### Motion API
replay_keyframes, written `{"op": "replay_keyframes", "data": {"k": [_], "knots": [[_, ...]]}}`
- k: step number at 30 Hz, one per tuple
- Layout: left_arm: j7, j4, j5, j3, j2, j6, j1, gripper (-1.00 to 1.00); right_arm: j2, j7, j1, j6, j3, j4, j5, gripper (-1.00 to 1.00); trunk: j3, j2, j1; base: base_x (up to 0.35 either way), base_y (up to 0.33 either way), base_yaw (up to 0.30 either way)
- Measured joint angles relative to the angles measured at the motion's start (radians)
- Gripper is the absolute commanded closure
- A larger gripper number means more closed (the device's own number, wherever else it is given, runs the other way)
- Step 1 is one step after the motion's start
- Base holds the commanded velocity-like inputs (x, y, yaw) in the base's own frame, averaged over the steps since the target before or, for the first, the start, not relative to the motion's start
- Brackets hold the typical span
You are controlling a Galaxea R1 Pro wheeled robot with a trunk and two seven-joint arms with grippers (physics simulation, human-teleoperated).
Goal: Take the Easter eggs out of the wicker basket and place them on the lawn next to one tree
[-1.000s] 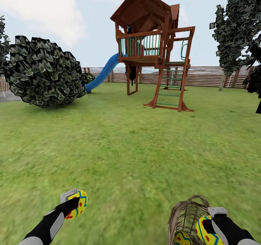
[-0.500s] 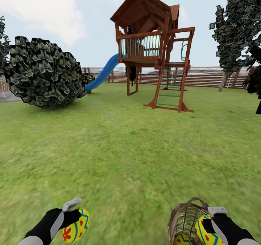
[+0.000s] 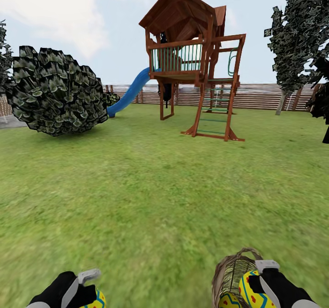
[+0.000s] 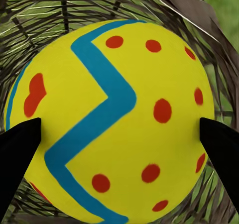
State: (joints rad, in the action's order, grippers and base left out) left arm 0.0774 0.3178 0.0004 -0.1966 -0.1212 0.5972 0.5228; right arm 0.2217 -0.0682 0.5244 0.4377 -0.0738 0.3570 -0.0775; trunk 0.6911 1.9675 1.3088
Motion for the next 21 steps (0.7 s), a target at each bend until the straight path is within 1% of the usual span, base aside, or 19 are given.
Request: {"op": "replay_keyframes", "data": {"k": [7, 8, 9, 10, 11, 12, 13, 14, 15, 17, 18, 19, 20, 21], "knots": [[0.001, 0.005, 0.003, -0.007, -0.002, -0.005, 0.000, 1.00, -0.002, 0.000, 0.000, 0.000, -0.001, 0.000, 0.001, 1.00, 0.000, 0.000, 0.000, 0.000, 0.000, 0.000], [0.001, 0.009, 0.004, -0.009, -0.003, -0.008, 0.000, 1.00, -0.002, 0.000, 0.000, 0.000, -0.001, 0.000, 0.001, 1.00, 0.000, 0.000, 0.000, 0.000, 0.000, 0.000], [0.001, 0.013, 0.004, -0.011, -0.009, -0.011, 0.000, 1.00, -0.003, -0.001, 0.000, 0.000, -0.001, -0.001, 0.001, 1.00, 0.000, 0.000, 0.000, 0.000, 0.000, 0.000], [0.004, 0.016, 0.007, -0.019, -0.029, -0.014, 0.000, 1.00, -0.003, -0.001, 0.000, 0.000, -0.001, -0.001, 0.001, 1.00, 0.000, 0.000, 0.000, 0.000, 0.000, 0.000], [0.022, 0.030, 0.018, -0.027, -0.050, -0.016, 0.000, 1.00, -0.005, -0.001, 0.000, -0.001, -0.002, -0.003, 0.001, 1.00, 0.000, 0.000, 0.000, 0.000, 0.000, 0.000], [0.054, 0.056, 0.026, -0.031, -0.067, -0.016, 0.000, 1.00, -0.011, -0.001, 0.000, -0.002, -0.002, -0.004, 0.001, 1.00, 0.000, 0.000, 0.000, 0.000, 0.000, 0.000], [0.078, 0.071, 0.027, -0.033, -0.086, -0.013, 0.000, 1.00, -0.019, -0.001, 0.000, -0.003, -0.001, -0.004, 0.001, 1.00, 0.000, 0.000, 0.000, 0.000, 0.000, 0.000], [0.090, 0.077, 0.029, -0.033, -0.099, -0.010, 0.000, 1.00, -0.022, -0.001, 0.000, -0.003, -0.001, -0.005, 0.002, 1.00, 0.000, 0.000, 0.000, 0.000, 0.000, 0.000], [0.095, 0.079, 0.030, -0.032, -0.103, -0.010, 0.000, 1.00, -0.024, -0.001, 0.000, -0.003, -0.002, -0.006, 0.002, 1.00, 0.000, 0.000, 0.000, 0.000, 0.000, 0.000], [0.094, 0.095, 0.030, -0.030, -0.100, -0.008, 0.000, 1.00, -0.025, -0.001, 0.000, -0.003, -0.002, -0.006, 0.002, 1.00, 0.000, 0.000, 0.000, 0.000, 0.000, 0.000], [0.093, 0.143, 0.030, -0.029, -0.097, 0.004, 0.000, 1.00, -0.025, -0.001, 0.000, -0.003, -0.002, -0.006, 0.002, 1.00, 0.000, 0.000, 0.000, 0.000, 0.000, 0.000], [0.092, 0.171, 0.028, -0.028, -0.096, 0.025, 0.000, 1.00, -0.025, -0.001, 0.000, -0.003, -0.001, -0.006, 0.002, 1.00, 0.000, 0.000, 0.000, 0.000, 0.000, 0.000], [0.091, 0.187, 0.026, -0.027, -0.095, 0.051, 0.000, 1.00, -0.025, -0.001, 0.000, -0.003, -0.001, -0.006, 0.002, 1.00, 0.000, 0.000, 0.000, 0.000, 0.000, 0.000], [0.091, 0.192, 0.025, -0.027, -0.095, 0.061, 0.000, 1.00, -0.025, -0.001, 0.000, -0.003, -0.001, -0.006, 0.002, 1.00, 0.000, 0.000, 0.000, 0.000, 0.000, 0.000]]}}
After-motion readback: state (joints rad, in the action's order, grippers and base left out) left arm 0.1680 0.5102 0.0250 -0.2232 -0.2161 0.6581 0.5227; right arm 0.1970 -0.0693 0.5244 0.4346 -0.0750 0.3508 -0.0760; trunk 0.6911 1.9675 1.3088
